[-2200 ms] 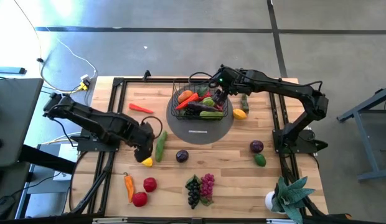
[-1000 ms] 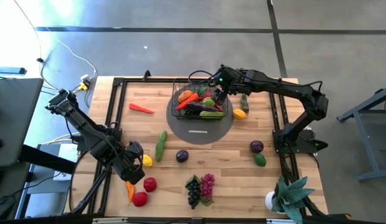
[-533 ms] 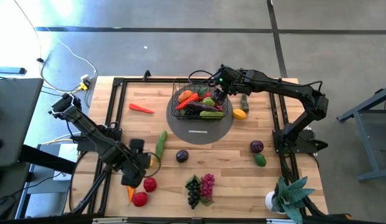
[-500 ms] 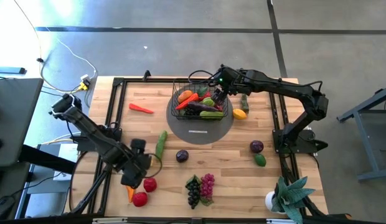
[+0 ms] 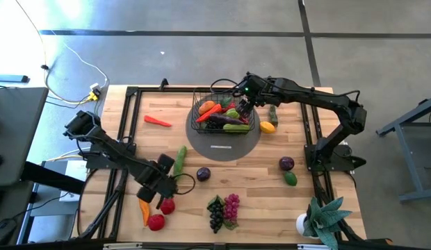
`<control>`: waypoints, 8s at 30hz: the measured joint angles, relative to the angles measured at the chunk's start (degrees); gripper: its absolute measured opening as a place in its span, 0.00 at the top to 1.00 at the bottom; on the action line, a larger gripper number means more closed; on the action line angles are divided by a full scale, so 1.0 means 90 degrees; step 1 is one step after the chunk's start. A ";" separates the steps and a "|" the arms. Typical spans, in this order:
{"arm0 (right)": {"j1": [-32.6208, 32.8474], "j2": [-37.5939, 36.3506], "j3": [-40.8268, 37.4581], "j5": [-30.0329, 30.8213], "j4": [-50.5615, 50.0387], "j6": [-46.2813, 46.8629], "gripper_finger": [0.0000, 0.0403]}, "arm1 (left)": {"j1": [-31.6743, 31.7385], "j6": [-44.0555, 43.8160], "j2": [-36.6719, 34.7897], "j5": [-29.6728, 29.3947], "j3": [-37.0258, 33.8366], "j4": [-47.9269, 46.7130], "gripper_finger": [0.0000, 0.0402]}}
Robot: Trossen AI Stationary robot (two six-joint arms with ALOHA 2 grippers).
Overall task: Build produce basket
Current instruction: Put the left yellow lemon into the black wire basket, then put the right purple plum into the black wire basket
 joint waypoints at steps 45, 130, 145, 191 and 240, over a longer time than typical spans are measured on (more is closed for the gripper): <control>0.0000 0.0000 -0.0002 -0.0019 -0.0005 0.0005 0.38 | 0.0501 0.0747 0.0957 0.0659 -0.0306 0.0916 0.72; 0.0533 0.0000 -0.0002 -0.1643 -0.1207 0.3128 0.02 | 0.5885 0.2046 -0.0951 -0.0348 -0.0274 0.6993 0.68; 0.1456 0.0000 -0.0002 -0.1558 -0.2533 0.4508 0.02 | 0.5868 0.2096 -0.0531 -0.0467 -0.0274 0.7849 0.44; 0.3342 -0.1797 -0.2469 -0.1167 -0.3306 0.5745 0.02 | 0.5085 0.1649 -0.1858 -0.1709 -0.0277 0.7622 0.33; 0.3337 -0.2540 -0.5550 -0.2188 -0.0206 0.6856 0.27 | 0.4236 0.0599 -0.1858 -0.1768 -0.0277 0.7100 0.33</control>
